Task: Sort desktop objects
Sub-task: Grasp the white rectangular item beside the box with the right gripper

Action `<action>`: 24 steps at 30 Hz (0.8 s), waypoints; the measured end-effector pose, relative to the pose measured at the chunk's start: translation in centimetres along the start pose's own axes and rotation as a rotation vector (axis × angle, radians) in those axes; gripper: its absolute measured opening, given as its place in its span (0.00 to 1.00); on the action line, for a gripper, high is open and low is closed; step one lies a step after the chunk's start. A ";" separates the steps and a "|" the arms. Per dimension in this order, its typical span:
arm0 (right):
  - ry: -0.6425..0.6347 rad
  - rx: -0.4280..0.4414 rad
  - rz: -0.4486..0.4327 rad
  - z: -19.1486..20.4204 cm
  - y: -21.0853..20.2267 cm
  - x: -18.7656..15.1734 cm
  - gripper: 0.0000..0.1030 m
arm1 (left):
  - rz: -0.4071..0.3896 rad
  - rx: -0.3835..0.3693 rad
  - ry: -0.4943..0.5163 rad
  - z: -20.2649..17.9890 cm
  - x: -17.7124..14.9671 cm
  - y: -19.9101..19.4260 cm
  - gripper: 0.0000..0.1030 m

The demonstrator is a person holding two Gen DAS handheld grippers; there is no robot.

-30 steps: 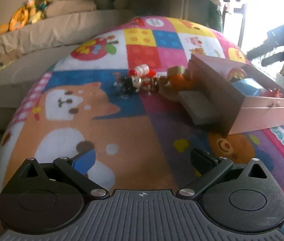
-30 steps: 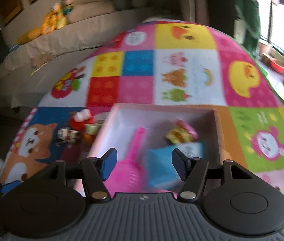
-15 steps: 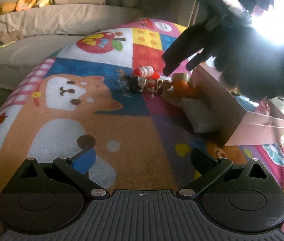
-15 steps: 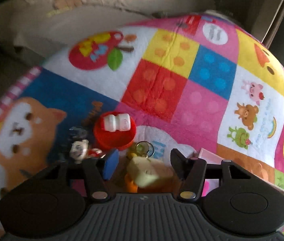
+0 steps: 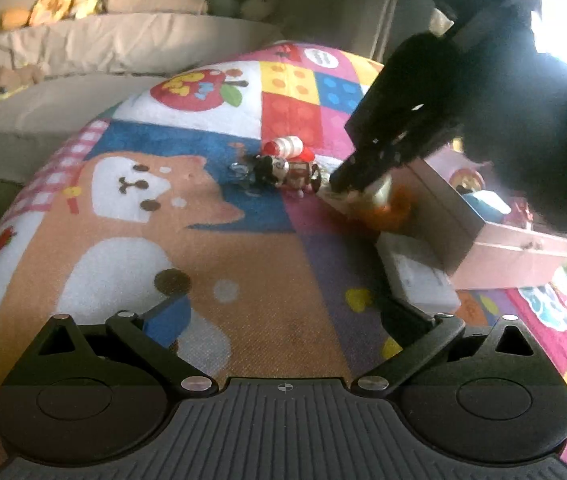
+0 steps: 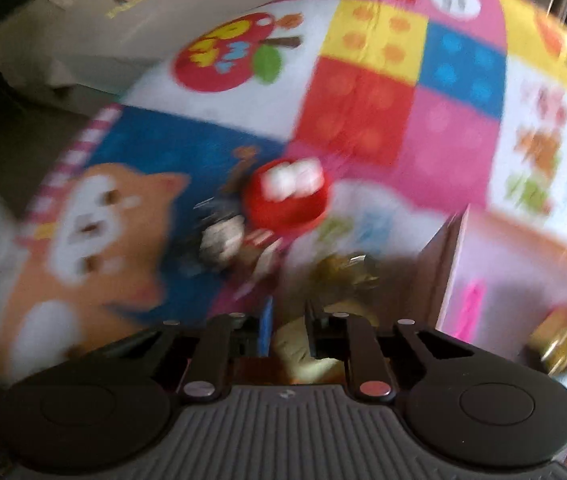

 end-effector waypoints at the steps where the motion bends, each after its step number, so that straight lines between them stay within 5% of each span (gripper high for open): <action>1: 0.006 0.062 0.027 0.3 -0.2 -1.0 0.13 | 0.001 -0.002 0.022 -0.3 -0.1 -0.1 1.00; 4: -0.011 0.219 0.058 1.4 -1.5 -4.9 0.13 | 0.024 -0.012 0.077 -0.9 -0.6 -0.3 1.00; 8: -0.079 0.052 -0.130 2.3 -4.3 -9.8 0.20 | 0.038 0.011 0.075 -0.8 -1.3 -0.7 1.00; 10: -0.058 -0.001 -0.177 1.9 -4.5 -12.2 0.48 | 0.033 0.038 0.048 -0.4 -1.4 -0.9 1.00; 12: 0.013 -0.018 -0.204 1.2 -3.8 -14.1 0.61 | 0.020 0.064 0.019 0.2 -1.5 -1.3 1.00; 20: 0.222 0.014 -0.250 0.1 0.0 -13.8 0.64 | 0.021 0.213 0.013 1.0 -1.3 -2.1 1.00; 24: 0.165 -0.002 -0.281 0.6 0.3 -14.6 0.51 | 0.020 0.254 -0.002 1.8 -0.8 -2.7 1.00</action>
Point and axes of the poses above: each gripper's, at about its wrist camera, not at the fingertips, and y roughly the way its jaws point, z to its left, x to its top, the point moved 2 cm from there along y, roughly the way its jaws point, and after that the axes turned 11 degrees about z, right-handed, at the moved point
